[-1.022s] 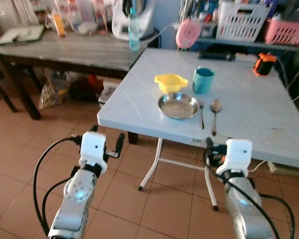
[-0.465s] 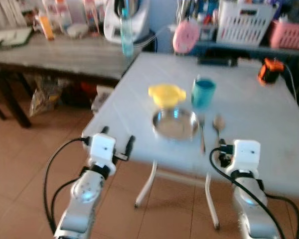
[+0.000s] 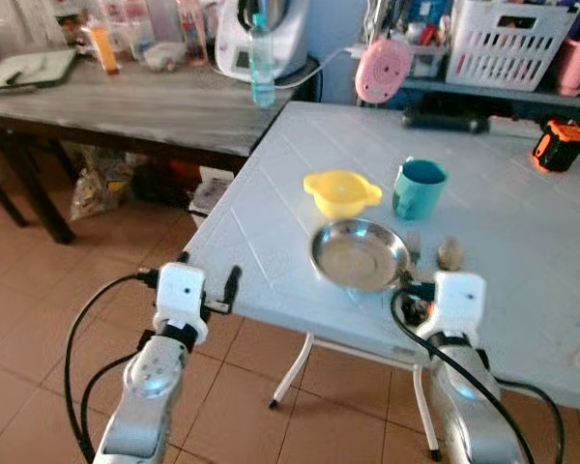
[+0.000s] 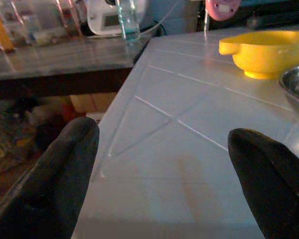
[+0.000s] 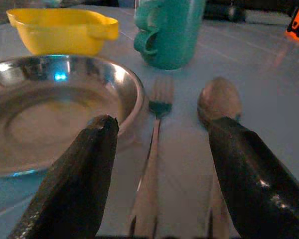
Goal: Setting the table
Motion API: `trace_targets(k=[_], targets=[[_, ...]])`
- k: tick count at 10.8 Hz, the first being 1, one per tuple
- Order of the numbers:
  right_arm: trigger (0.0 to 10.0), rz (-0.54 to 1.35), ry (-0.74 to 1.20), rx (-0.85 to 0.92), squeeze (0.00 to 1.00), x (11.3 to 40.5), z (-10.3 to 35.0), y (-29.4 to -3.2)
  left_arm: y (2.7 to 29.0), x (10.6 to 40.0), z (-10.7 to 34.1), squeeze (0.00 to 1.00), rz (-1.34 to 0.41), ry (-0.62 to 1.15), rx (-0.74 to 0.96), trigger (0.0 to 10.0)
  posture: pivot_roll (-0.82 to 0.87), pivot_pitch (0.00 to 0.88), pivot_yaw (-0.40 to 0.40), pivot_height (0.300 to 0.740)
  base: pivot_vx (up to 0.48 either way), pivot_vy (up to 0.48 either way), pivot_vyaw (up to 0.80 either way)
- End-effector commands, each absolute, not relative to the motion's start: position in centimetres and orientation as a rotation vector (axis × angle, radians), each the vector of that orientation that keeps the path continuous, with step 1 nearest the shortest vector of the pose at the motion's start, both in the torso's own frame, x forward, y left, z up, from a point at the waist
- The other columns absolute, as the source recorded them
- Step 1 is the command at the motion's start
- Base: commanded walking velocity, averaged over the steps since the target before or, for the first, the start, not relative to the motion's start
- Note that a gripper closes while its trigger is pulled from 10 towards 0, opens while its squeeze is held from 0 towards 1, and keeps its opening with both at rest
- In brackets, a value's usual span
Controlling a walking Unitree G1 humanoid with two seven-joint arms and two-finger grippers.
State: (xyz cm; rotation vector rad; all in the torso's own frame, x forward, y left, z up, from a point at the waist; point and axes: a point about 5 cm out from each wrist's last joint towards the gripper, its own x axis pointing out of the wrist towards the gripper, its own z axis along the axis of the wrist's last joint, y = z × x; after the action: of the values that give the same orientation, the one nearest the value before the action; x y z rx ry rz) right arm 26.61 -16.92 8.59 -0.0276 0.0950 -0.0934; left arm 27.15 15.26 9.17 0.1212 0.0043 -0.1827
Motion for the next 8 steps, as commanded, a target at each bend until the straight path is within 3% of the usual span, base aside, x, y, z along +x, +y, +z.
trace_targets(k=[1,6,8], targets=[[10.0,-0.089,0.075,-0.015,0.0,26.7,9.24,-16.92,15.46,27.15,9.36,0.0,-0.184,0.007,0.127,10.0,0.08,0.0,0.032,0.74,0.0,0.0,-0.51],[10.0,-0.082,0.076,-0.021,0.0,26.63,9.16,-16.86,15.3,27.28,9.41,0.0,-0.191,0.008,0.143,10.0,0.07,0.0,0.035,0.74,0.0,0.378,-0.77],[10.0,-0.075,0.065,-0.029,0.0,26.6,9.25,-16.82,15.24,27.26,9.44,0.0,-0.187,0.006,0.147,10.0,0.08,0.0,0.035,0.74,0.0,0.407,-0.2]])
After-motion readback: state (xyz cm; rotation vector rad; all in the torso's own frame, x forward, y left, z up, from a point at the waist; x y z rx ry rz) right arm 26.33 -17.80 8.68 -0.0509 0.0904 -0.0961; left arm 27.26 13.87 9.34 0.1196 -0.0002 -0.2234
